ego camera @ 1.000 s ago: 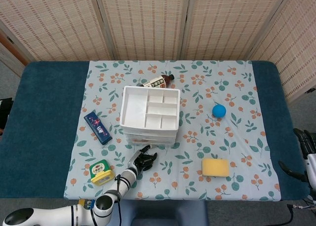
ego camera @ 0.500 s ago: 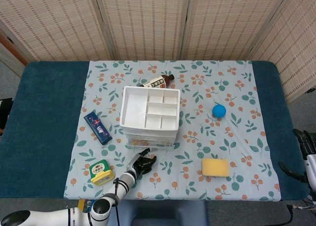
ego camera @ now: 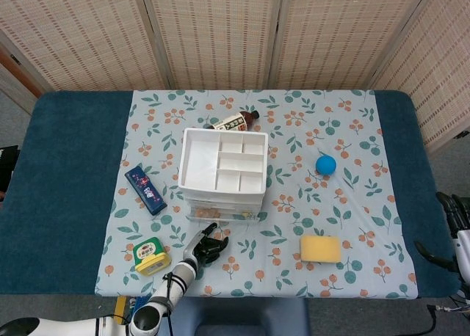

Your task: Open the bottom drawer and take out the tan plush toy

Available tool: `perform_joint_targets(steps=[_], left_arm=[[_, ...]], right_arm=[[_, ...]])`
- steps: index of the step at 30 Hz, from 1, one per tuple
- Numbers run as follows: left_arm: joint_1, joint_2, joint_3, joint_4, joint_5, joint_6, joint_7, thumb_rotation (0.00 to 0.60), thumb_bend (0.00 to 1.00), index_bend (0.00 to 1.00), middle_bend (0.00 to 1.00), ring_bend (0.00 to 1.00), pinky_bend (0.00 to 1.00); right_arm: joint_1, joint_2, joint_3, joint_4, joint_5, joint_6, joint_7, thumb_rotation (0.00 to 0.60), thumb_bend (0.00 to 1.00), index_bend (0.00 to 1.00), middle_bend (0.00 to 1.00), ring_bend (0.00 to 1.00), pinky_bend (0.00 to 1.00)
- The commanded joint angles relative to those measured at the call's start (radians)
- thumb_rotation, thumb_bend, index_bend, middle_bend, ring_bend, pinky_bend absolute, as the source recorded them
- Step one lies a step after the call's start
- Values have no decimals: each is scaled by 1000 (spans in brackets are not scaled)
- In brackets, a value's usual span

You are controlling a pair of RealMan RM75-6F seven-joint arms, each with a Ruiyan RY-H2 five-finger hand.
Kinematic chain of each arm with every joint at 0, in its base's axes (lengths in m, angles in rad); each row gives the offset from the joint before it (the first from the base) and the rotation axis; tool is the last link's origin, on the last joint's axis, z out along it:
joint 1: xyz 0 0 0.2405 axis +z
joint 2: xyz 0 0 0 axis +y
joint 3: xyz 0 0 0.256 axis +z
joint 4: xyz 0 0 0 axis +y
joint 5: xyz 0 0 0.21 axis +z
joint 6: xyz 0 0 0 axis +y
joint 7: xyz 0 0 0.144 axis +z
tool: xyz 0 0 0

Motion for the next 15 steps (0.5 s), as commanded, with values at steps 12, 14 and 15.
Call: perform_joint_targets(steps=[12,14,15], left_arm=[[49,109,54,-166,31,93,79,600,456,28,1000,1000,1000],[57,130,66,-193,32,105,91,600,456,28,1000,1000,1000],[61,140,74,-204,37,111,98,600,456,28,1000,1000,1000]], right_arm=[[-1,-3,-1,6,-4,5,6,600,227,0,74,0,0],[0,-4,-1,7,-6,5,8,600,227,0,74,0,0],[1,-5,-1,7,-7,4,9,600,227,0,74,0,0]])
